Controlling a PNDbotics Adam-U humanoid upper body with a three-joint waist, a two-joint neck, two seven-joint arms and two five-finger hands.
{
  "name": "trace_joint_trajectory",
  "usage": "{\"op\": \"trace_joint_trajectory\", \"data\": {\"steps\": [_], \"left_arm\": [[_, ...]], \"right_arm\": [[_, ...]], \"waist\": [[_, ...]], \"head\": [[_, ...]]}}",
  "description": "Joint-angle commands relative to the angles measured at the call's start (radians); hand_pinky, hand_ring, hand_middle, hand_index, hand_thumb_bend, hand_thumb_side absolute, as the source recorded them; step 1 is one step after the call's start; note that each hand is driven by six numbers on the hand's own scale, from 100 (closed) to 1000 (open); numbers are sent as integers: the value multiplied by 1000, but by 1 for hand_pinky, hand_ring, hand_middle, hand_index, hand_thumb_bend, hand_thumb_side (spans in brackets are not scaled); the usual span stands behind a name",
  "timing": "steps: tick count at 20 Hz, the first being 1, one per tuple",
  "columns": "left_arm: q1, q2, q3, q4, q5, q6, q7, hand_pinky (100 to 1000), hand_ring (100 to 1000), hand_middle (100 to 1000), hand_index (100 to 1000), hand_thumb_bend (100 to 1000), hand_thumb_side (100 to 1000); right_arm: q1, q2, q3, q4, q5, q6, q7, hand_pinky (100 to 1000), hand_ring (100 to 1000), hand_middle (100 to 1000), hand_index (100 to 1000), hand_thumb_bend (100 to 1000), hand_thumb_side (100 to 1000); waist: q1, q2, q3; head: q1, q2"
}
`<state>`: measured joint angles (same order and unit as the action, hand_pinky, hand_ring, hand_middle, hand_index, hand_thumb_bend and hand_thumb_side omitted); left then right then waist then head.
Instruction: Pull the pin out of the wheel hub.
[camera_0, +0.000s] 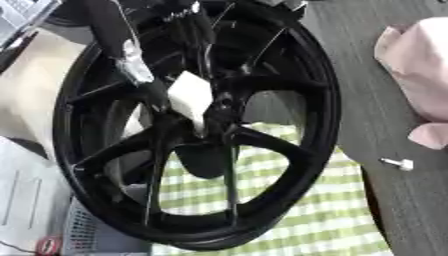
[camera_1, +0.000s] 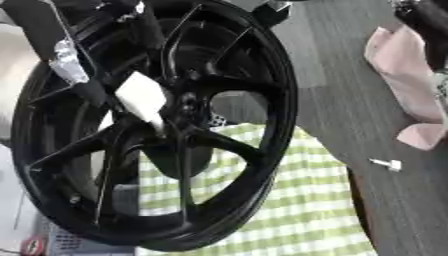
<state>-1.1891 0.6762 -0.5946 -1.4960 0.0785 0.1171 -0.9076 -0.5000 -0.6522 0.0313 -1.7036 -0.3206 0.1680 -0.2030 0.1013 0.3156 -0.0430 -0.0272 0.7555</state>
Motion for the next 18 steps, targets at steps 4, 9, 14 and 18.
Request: {"op": "trace_joint_trajectory", "data": {"steps": [4,9,14,18], "left_arm": [[-26,14,7,-22,4,9,1,795,789,720,810,811,304],[-27,34,18,-98,-118,9,1,814,800,734,815,771,328],[-26,42,0,-130,-210,-6,1,840,827,767,832,725,351],[-29,37,-15,-129,-282,-20,1,853,835,777,846,701,353]], "right_arm": [[-12,-12,-7,-8,-10,-1,-2,945,729,674,779,363,439],[-8,-12,-2,-9,-6,2,3,945,729,674,779,364,441],[-7,-10,1,-8,-3,4,9,946,729,674,779,363,443],[-5,-7,2,-6,-2,5,11,946,728,673,779,362,446]], "waist": [[-5,-14,-2],[-4,-10,1],[-4,-6,5],[-4,-5,6]], "head": [[-22,-32],[-50,-89],[-58,-112],[-53,-117]]}}
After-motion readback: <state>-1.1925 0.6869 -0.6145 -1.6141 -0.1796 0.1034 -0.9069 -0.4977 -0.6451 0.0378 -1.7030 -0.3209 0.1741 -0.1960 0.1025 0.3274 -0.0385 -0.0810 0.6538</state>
